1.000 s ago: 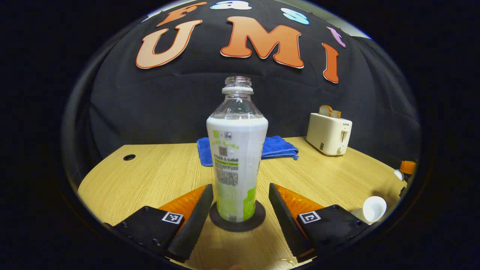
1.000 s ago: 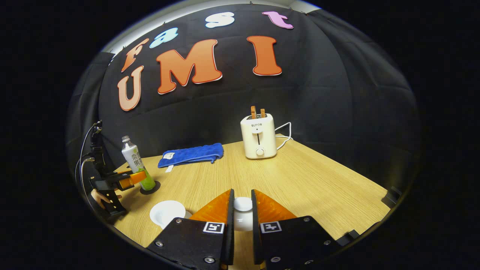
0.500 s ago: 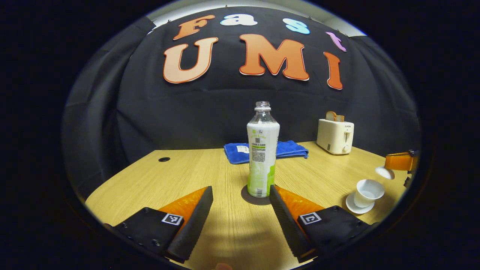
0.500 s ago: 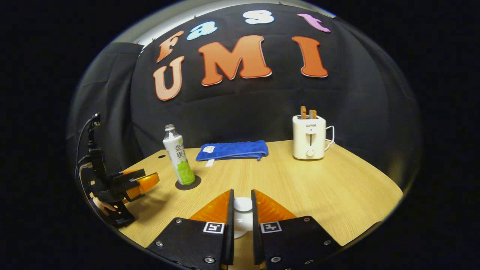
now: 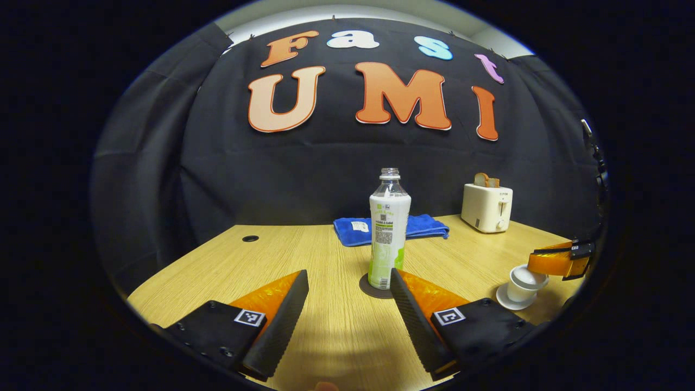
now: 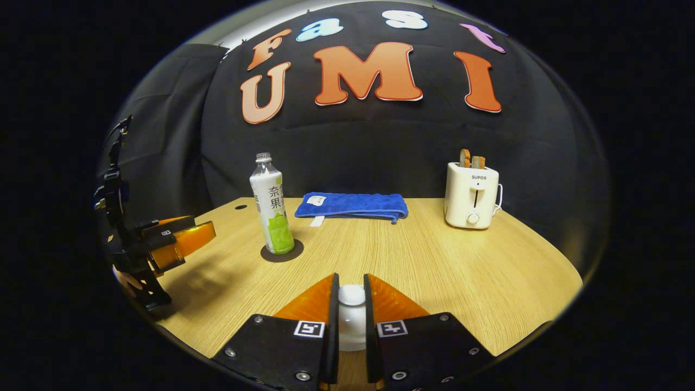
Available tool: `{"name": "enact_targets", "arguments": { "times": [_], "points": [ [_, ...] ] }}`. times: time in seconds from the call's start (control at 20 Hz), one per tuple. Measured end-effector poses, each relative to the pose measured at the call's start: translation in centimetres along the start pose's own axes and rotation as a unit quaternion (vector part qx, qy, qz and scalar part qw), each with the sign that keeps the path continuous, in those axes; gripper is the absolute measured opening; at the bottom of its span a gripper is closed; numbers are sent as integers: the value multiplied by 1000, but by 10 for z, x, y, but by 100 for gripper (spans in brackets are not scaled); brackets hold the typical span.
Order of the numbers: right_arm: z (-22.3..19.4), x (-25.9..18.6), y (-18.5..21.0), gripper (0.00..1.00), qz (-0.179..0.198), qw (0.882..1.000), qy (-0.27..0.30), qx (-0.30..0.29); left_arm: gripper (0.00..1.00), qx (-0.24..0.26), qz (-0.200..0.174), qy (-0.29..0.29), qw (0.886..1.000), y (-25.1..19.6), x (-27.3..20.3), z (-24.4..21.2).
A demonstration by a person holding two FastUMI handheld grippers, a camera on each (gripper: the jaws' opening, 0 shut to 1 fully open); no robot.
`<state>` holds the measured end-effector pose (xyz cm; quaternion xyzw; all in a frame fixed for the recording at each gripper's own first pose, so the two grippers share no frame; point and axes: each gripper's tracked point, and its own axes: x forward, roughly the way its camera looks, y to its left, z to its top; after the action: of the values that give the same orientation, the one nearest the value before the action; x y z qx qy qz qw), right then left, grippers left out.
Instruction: Open the teacup lid with one hand, grasp the water bottle and pour water into the teacup with the other hand; after pouring, place the water bottle on the coaster and then close the teacup lid.
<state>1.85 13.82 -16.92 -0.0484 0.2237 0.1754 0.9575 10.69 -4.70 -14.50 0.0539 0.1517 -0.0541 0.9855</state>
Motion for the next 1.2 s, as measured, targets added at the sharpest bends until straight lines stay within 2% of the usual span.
{"name": "enact_targets", "arguments": {
  "times": [0.3,0.45,0.5,0.55,0.65,0.8,0.85,1.0,1.1,1.15,1.2],
  "points": [
    [-4,4,4,23,3,1000,4,-7,96,-2,5,3,1000,5,-7,-1],
    [-1,1,4,29,2,1000,1,-10,96,-1,7,3,1000,5,-10,1],
    [2,-3,4,38,3,1000,-4,-9,96,0,8,3,1000,6,-12,2],
    [6,-9,4,31,3,1000,-9,-10,94,2,7,3,1000,6,-12,4],
    [14,-20,2,46,1,1000,-15,-19,96,11,11,2,1000,8,-16,7],
    [29,-44,0,53,1,999,-31,-25,96,20,15,-5,1000,11,-26,20],
    [35,-51,0,60,2,999,-40,-23,96,21,15,-9,1000,10,-30,26],
    [51,-69,-8,69,-9,997,-66,-29,96,13,11,-22,1000,5,-42,38],
    [57,-79,-16,86,-22,996,-77,-36,94,9,15,-27,999,5,-51,42],
    [62,-83,-17,95,-23,996,-84,-36,96,10,20,-34,999,7,-54,45],
    [65,-86,-17,97,-23,995,-91,-33,97,11,28,-40,999,9,-58,47]
  ]
}}
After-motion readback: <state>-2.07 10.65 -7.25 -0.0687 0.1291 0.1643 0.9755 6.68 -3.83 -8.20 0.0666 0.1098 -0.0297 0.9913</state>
